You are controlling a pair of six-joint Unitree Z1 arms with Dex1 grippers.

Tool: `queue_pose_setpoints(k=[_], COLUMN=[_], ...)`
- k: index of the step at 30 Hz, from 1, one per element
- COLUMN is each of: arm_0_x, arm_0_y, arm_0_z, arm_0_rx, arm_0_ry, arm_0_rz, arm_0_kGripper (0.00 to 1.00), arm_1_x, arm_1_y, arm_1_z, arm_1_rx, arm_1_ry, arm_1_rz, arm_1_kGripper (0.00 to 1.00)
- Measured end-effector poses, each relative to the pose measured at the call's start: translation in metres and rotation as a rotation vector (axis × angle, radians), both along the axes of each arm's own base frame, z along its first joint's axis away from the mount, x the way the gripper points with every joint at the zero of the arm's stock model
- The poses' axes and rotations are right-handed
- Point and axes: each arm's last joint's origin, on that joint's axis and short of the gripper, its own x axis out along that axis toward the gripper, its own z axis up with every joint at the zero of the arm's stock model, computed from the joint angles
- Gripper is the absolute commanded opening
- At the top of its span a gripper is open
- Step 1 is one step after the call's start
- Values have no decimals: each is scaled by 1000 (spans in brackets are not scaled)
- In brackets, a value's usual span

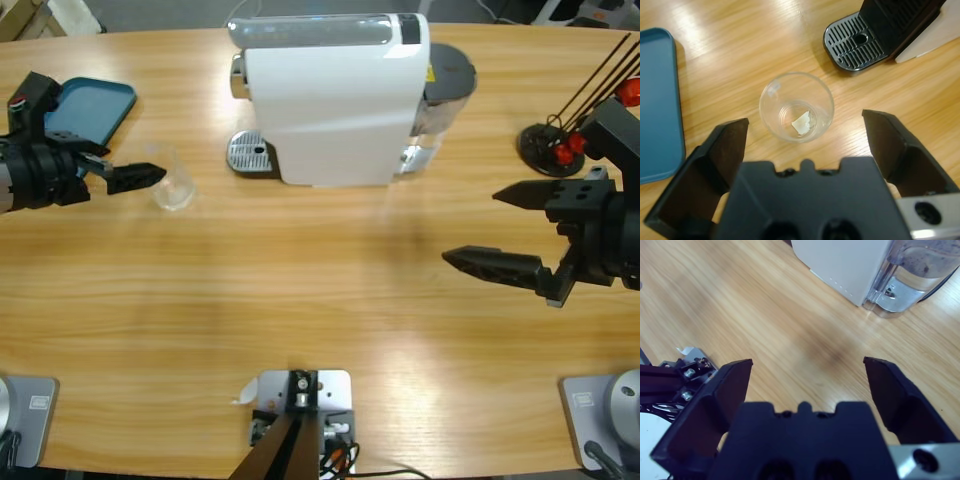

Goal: Pour coffee

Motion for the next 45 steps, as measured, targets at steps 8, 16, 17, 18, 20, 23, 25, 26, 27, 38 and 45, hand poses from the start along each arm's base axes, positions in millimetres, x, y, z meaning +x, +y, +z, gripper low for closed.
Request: queue_pose_setpoints(k=[8,16,17,18,20,23,25,26,27,38,45], arm_0_x=[8,16,17,19,22,26,30,31,33,32,26], arm_0_y=[-5,-10,-10,-11,-13,-16,-17,-18,-19,-19,-15], arm_0_z=[-10,-19,-21,-22,-25,-28,-31,-32,-33,-47,-53], arm_0_rx=[17,51,55,60,65,68,72,73,72,83,81], arm_0_ry=[5,12,12,11,9,-2,-11,-13,-16,10,28], arm_0_rz=[10,32,35,40,45,54,63,65,67,78,88], arm_0_kGripper=[992,991,991,991,991,991,991,991,989,973,730], arm_1_x=[0,-1,-1,-1,-1,-1,-1,-1,-1,0,1], arm_1_y=[0,0,0,0,0,0,0,0,0,1,3], arm_1_z=[0,0,0,0,0,0,0,0,0,-1,-2], arm_1_rx=[4,4,4,4,4,4,4,4,4,2,0], arm_1_ry=[5,5,5,5,5,5,5,5,5,9,14], arm_1_rz=[10,12,12,12,12,12,12,12,12,14,22], arm_1_kGripper=[1000,1000,1000,1000,1000,1000,1000,1000,1000,1000,1000])
